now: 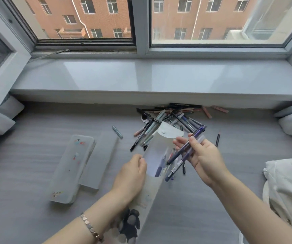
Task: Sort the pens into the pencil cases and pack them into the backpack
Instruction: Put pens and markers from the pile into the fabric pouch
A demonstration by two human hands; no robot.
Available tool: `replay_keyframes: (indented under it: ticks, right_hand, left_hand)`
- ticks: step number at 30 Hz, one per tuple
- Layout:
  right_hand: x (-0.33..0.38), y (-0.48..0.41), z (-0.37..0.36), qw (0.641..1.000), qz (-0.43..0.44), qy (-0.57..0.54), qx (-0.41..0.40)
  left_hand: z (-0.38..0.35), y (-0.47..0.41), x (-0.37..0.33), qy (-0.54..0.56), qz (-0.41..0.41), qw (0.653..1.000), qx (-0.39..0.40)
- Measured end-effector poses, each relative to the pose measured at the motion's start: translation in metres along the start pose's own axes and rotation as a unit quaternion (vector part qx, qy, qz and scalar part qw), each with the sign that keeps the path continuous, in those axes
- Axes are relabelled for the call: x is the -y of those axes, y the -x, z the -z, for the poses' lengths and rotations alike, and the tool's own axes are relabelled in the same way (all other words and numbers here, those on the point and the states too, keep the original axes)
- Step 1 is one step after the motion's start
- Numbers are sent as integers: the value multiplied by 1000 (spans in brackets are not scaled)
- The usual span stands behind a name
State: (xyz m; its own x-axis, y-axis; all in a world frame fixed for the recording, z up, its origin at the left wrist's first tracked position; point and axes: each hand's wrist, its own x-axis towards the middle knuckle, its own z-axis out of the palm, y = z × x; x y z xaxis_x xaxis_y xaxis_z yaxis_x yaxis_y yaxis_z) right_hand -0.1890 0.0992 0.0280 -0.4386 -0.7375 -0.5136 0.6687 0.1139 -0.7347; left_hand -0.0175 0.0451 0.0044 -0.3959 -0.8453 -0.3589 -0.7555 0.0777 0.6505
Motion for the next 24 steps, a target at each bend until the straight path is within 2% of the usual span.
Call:
replay_keyframes:
  ticks: [2, 4, 8, 14, 16, 18, 20, 22, 24]
  right_hand:
    - [-13, 2, -2, 998, 11, 61, -12]
    - [-26, 6, -4, 983, 23, 182, -7]
    - [-34, 16, -1, 887, 123, 443, 43]
    - [-34, 22, -2, 825, 185, 531, 64]
    - [-25, 29, -6, 855, 187, 479, 66]
    - [-8, 33, -11, 909, 202, 360, 52]
    - [10, 27, -15, 945, 231, 231, 16]
    - [19, 16, -20, 954, 249, 166, -20]
    - [15, 5, -24, 957, 246, 148, -36]
  left_hand:
    - [-3, 6, -3, -9, -21, 1000, 2]
    - [-4, 11, -5, -7, -34, 999, -8]
    - [-7, 13, -3, 17, -35, 999, -27]
    - [-15, 17, -2, 37, -28, 998, -31]
    - [-14, 16, 0, 34, -25, 999, -27]
    - [-12, 14, 1, 30, -22, 999, -19]
    - [-11, 15, 2, 21, -31, 999, -8]
    - [-10, 17, 0, 6, -43, 999, 0]
    - [-10, 19, -2, 4, -55, 998, 3]
